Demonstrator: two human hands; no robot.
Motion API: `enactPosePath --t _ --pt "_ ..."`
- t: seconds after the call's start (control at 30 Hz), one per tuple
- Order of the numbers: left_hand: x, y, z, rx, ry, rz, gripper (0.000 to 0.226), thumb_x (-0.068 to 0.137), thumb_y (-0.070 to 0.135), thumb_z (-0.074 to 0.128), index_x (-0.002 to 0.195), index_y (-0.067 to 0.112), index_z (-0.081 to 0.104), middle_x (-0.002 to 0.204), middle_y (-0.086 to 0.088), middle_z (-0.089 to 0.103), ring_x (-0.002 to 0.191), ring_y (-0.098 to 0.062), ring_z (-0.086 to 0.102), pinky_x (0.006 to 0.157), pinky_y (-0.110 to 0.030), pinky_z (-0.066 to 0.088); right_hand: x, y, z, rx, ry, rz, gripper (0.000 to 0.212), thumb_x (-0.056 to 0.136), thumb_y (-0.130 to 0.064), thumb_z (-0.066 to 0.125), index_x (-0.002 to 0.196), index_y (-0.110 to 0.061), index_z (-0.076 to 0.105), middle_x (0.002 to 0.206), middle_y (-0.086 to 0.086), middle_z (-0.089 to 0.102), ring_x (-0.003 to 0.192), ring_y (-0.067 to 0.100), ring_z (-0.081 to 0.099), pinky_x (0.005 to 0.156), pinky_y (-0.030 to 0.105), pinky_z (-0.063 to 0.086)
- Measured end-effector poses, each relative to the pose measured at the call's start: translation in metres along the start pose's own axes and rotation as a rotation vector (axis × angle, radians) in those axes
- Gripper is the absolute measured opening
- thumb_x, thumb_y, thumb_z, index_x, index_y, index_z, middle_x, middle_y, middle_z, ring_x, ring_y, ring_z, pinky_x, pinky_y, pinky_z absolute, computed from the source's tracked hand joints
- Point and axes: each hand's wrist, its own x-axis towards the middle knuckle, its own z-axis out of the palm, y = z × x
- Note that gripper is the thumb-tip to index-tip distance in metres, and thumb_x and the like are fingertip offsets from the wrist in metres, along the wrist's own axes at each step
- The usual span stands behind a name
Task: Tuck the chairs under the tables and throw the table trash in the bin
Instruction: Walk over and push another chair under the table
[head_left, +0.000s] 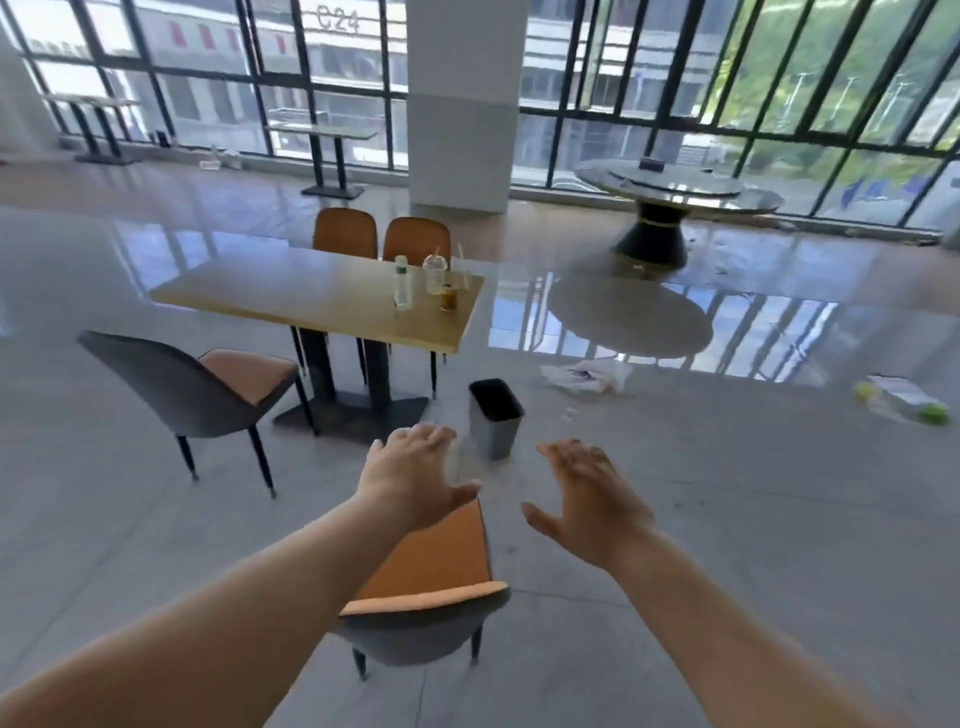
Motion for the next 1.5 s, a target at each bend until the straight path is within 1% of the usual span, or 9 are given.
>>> enactPosePath --t 0.17,0.3,0.4,0.5,0.7,0.87,1.1,1.33,1.5 --pt "-0.007 -0.089 0.088 -0.051 -0.172 -0.276 0.095 0.08 0.087 0.053 0.156 0.035 0.032 0.164 0.005 0.035 0.149 -0.024 0.034 0.116 -0.056 0.039 0.044 -0.043 0.115 0.035 -0.219 -0.109 0.087 0.092 -0.073 0.046 0.159 -0.024 0.02 0.164 0.004 0.028 0.148 0.026 0.028 0.121 0.047 0.03" --pt "-0.031 -0.138 0.174 -0.106 -0.49 -0.391 0.097 0.071 0.091 0.058 0.153 0.041 0.039 0.163 0.008 0.034 0.143 -0.027 0.039 0.111 -0.051 0.046 0.056 -0.055 0.217 0.047 -0.497 -0.124 0.093 0.088 -0.069 0.059 0.161 -0.028 0.018 0.167 0.003 0.023 0.15 0.03 0.024 0.123 0.046 0.027" --pt "-0.056 -0.165 0.213 -0.155 -0.634 -0.375 0.091 0.072 0.084 0.064 0.15 0.045 0.042 0.155 0.009 0.041 0.136 -0.024 0.042 0.11 -0.048 0.046 0.059 -0.062 0.266 0.002 -0.651 -0.12 0.084 0.084 -0.057 0.07 0.154 -0.037 0.03 0.157 0.0 0.036 0.141 0.032 0.035 0.113 0.053 0.039" --pt "-0.055 -0.182 0.225 -0.176 -0.572 -0.354 0.068 0.085 0.061 0.071 0.146 0.044 0.049 0.147 0.011 0.052 0.132 -0.02 0.046 0.109 -0.045 0.048 0.073 -0.066 0.286 -0.084 -0.747 -0.227 0.061 0.089 -0.045 0.067 0.143 -0.04 0.041 0.14 -0.006 0.046 0.125 0.026 0.045 0.095 0.055 0.052" --pt "-0.01 -0.191 0.215 -0.171 -0.533 -0.425 0.026 0.093 0.038 0.067 0.118 0.039 0.059 0.117 0.011 0.055 0.116 -0.017 0.052 0.096 -0.037 0.051 0.124 -0.063 0.29 -0.057 -0.721 -0.277 0.051 0.092 -0.038 0.062 0.139 -0.039 0.042 0.131 -0.006 0.049 0.114 0.026 0.048 0.085 0.048 0.054" --pt "0.034 -0.211 0.211 -0.153 -0.474 -0.479 0.033 0.098 0.031 0.061 0.13 0.036 0.057 0.13 0.008 0.054 0.125 -0.018 0.047 0.104 -0.038 0.047 0.183 -0.068 0.292 -0.021 -0.69 -0.316 0.047 0.093 -0.039 0.062 0.136 -0.038 0.044 0.127 -0.003 0.05 0.109 0.027 0.048 0.078 0.046 0.051" --pt "0.099 -0.271 0.204 -0.17 -0.435 -0.497 0.034 0.097 0.033 0.062 0.13 0.039 0.056 0.131 0.009 0.055 0.125 -0.018 0.045 0.104 -0.04 0.047 0.275 -0.092 0.306 -0.038 -0.677 -0.339 0.049 0.093 -0.04 0.065 0.137 -0.038 0.044 0.126 -0.001 0.051 0.109 0.027 0.048 0.085 0.05 0.054" --pt "0.181 -0.368 0.184 -0.185 -0.408 -0.414 0.032 0.097 0.031 0.064 0.126 0.039 0.056 0.129 0.009 0.054 0.123 -0.018 0.046 0.102 -0.037 0.045 0.376 -0.144 0.313 -0.049 -0.657 -0.295 0.056 0.092 -0.043 0.065 0.143 -0.041 0.041 0.127 -0.001 0.051 0.109 0.025 0.049 0.088 0.045 0.054" --pt "0.248 -0.444 0.162 -0.161 -0.437 -0.32 0.037 0.099 0.031 0.062 0.135 0.035 0.054 0.137 0.004 0.052 0.129 -0.021 0.043 0.107 -0.039 0.044 0.444 -0.192 0.317 -0.029 -0.632 -0.21 0.055 0.094 -0.043 0.064 0.143 -0.04 0.041 0.128 -0.001 0.052 0.109 0.025 0.05 0.088 0.043 0.055"
